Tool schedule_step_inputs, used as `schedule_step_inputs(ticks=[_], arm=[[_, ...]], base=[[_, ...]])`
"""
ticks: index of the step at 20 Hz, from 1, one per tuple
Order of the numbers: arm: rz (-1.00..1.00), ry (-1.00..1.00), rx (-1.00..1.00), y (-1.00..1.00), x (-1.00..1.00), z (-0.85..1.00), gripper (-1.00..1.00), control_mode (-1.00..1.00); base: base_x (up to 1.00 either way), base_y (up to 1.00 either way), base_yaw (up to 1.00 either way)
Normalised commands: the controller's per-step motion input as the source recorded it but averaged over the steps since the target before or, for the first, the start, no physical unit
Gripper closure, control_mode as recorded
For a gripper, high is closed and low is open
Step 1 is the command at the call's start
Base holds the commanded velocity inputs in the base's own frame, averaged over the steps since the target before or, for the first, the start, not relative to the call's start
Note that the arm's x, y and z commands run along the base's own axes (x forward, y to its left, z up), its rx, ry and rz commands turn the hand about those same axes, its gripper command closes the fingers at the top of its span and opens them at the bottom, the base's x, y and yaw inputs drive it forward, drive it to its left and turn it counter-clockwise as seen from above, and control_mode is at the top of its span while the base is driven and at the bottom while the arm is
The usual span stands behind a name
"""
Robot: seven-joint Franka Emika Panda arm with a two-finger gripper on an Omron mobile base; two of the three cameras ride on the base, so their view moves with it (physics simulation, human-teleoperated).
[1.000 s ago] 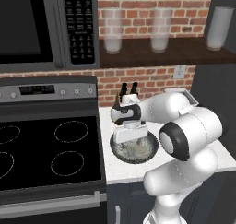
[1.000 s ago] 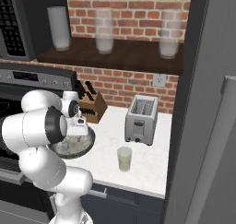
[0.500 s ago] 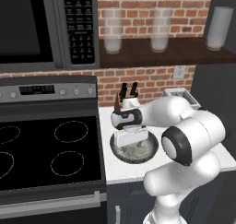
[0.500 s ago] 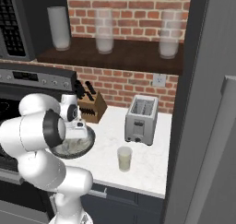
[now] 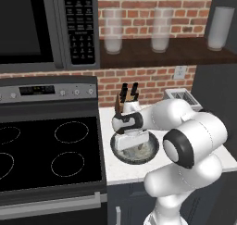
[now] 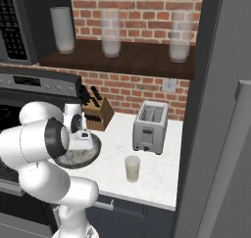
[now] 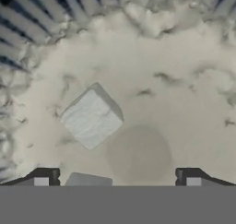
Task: Grab a lemon wedge from the fridge and one ice cube from the ice bowl, and put them in the glass of lemonade.
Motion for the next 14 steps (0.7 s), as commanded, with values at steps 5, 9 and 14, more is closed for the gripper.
schedule_step_inputs(ticks=[5,9,14], arm=[[0.00,-0.09,0.00,-0.07,-0.12,-0.08,-1.00,-1.00],[0.00,-0.11,0.01,-0.17,-0.09,0.00,-1.00,-1.00],[0.00,-0.08,0.03,-0.06,-0.12,0.03,-1.00,-1.00]], base=[[0.00,0.00,0.00],[0.00,0.00,0.00],[0.00,0.00,0.00]])
